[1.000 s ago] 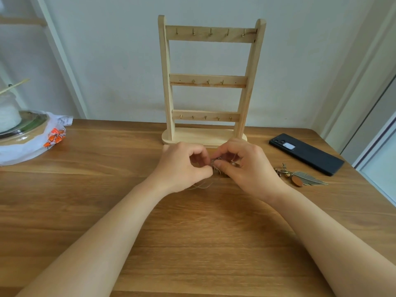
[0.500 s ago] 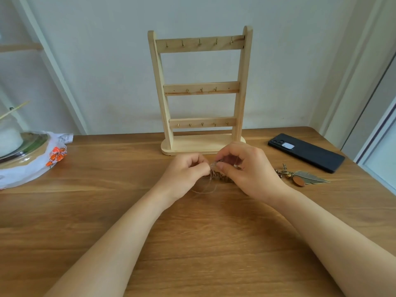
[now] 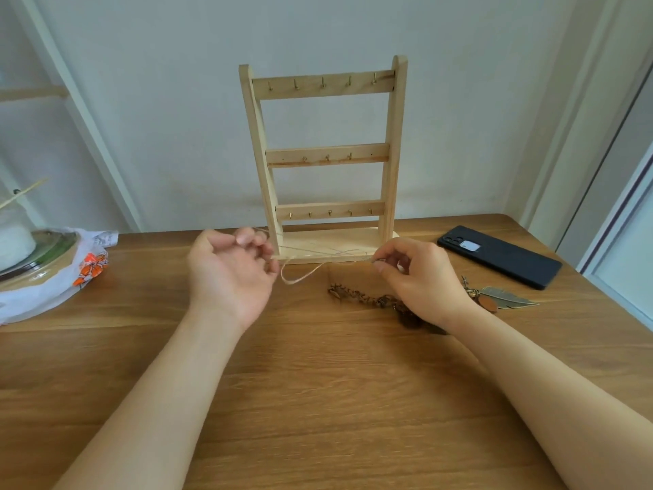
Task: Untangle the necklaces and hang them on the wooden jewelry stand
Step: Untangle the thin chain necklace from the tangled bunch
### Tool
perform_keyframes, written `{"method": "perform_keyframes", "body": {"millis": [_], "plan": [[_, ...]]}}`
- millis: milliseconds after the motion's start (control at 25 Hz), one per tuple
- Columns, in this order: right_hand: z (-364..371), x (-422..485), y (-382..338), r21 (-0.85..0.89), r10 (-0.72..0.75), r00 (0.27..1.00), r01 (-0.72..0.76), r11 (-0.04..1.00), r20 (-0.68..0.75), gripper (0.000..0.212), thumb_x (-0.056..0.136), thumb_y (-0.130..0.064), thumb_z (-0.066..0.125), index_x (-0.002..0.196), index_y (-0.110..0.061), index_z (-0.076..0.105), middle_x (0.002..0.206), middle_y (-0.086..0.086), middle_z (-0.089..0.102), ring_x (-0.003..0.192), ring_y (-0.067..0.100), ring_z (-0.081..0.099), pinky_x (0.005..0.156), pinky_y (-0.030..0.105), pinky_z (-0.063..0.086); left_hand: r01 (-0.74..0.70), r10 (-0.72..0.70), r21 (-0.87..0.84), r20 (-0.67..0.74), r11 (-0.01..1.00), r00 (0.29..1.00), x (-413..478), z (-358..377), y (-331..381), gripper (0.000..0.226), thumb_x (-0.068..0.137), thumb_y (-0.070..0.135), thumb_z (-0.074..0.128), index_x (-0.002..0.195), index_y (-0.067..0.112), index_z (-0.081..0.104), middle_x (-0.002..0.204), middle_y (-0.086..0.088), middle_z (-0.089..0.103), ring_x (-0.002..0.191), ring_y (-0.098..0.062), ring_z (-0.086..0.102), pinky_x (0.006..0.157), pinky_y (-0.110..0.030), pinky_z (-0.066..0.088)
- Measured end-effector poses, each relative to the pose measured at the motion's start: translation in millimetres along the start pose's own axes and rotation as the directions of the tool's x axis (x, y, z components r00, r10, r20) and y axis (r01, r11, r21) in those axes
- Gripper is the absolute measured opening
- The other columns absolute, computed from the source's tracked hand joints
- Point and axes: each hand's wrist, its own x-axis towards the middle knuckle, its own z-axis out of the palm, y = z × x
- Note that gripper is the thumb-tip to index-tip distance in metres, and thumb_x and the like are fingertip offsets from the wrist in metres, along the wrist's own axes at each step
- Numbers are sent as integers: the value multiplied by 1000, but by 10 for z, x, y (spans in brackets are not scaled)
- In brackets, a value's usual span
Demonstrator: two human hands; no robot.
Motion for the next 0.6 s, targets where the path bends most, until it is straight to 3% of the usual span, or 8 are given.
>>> {"method": "perform_keyframes", "body": {"millis": [80,160,240,320,400,480,600], "plan": [[11,-11,-34,-8,-8,1000,8,1000,14,10,94,-17,66,98,-24,71,79,-10,65,73,6,57,68,28,52,-28,31,19,-162,999,986,29,-34,13,13,72,28,48,62,20,45,72,3,48,76,-18,44,78,-32,33],[17,-25,-49,-13,-14,1000,14,1000,9,10,93,-16,66,98,-24,71,79,-11,64,71,4,56,66,23,49,-10,77,203,-322,979,944,61,-40,-32,16,83,29,51,71,20,58,74,5,52,74,-15,48,74,-29,38],[-17,-23,-43,-4,-16,1000,16,1000,-20,10,93,-15,68,96,-24,71,77,-12,63,68,2,54,62,15,42,-27,228,423,-432,906,873,60,-13,-64,10,87,28,57,86,21,65,84,7,58,77,-12,53,73,-26,42],[-34,-19,-50,4,-39,999,39,999,-23,11,92,-14,69,96,-24,71,77,-12,62,69,1,54,62,13,42,-152,409,597,-322,787,854,24,36,-78,6,91,23,60,89,21,66,88,9,63,83,-7,56,73,-21,43],[-26,-34,-76,5,-92,996,92,996,-1,11,92,-13,69,97,-22,72,78,-10,63,72,6,55,65,15,44,-286,482,714,-81,639,872,-33,97,-123,11,92,18,64,84,20,71,80,12,67,77,3,59,68,-10,43],[5,-54,-105,4,-144,990,144,990,8,11,91,-13,70,97,-21,74,79,-10,62,74,9,53,67,18,44,-362,397,775,156,518,904,-77,128,-192,9,91,18,69,85,20,76,80,13,72,80,5,64,72,-7,45],[9,-61,-137,19,-186,983,186,982,1,9,90,-14,72,96,-21,75,78,-10,61,74,10,52,66,15,40,-440,188,815,398,378,898,-120,138,-318,10,88,17,74,96,23,78,93,11,76,92,-4,68,82,-16,51]]}}
